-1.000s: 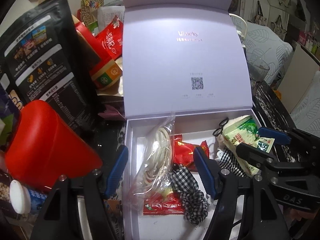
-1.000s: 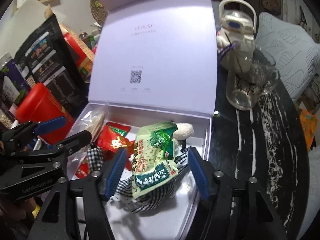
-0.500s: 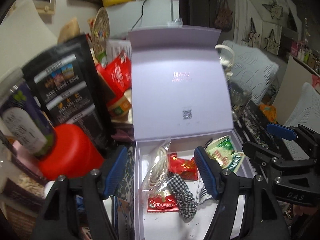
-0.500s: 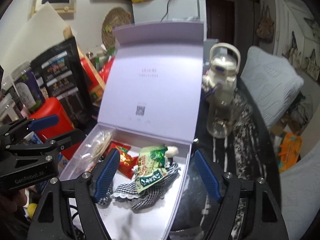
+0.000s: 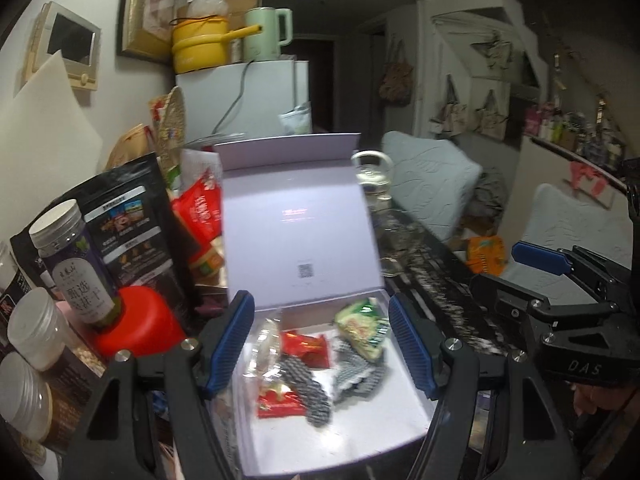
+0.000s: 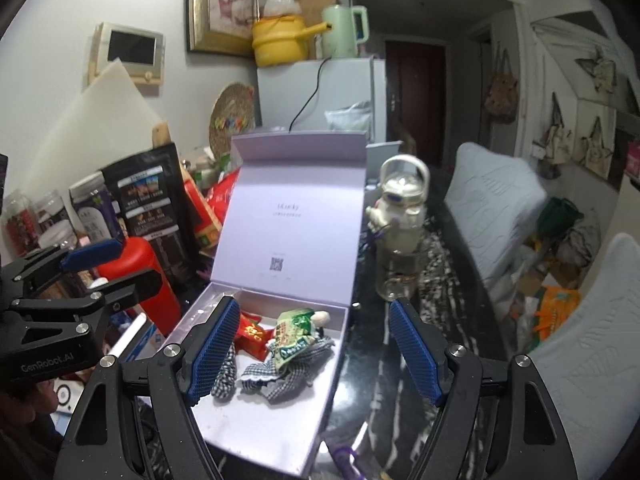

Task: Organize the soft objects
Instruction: 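Withdraw both tools from the box back over the table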

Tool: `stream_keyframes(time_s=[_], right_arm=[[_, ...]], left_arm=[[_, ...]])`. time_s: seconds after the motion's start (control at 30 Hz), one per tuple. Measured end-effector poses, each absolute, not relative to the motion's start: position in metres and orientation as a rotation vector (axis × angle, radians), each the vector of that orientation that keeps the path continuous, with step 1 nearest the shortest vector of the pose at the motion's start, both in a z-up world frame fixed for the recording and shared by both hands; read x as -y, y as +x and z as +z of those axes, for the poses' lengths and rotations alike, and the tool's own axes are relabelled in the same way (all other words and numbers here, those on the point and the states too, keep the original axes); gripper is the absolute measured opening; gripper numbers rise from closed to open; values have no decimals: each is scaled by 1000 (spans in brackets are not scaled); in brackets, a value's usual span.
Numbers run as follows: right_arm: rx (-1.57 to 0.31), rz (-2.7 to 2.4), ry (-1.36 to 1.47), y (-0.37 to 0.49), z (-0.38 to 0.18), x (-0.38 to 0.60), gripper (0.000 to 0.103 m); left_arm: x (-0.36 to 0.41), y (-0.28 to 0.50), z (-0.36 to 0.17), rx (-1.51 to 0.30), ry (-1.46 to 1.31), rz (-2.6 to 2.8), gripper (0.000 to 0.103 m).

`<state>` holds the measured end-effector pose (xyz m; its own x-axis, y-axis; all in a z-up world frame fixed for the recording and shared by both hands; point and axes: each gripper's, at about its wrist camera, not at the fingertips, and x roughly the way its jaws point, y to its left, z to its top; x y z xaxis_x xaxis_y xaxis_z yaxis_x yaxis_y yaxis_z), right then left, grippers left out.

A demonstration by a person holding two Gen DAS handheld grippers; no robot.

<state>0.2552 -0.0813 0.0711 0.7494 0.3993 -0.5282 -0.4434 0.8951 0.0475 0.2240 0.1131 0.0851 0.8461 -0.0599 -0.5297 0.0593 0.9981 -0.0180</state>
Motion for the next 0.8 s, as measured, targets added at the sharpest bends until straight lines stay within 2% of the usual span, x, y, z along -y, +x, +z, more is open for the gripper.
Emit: stream_keyframes(time_s=[0.37, 0.8], right_arm=[[-503, 369, -64, 190, 86, 126, 80], [-562, 328, -21, 149, 53, 171, 80]], left_arm=[[-84, 191, 85, -587, -27, -142, 69], [-45, 156, 60, -661, -29, -263, 69]])
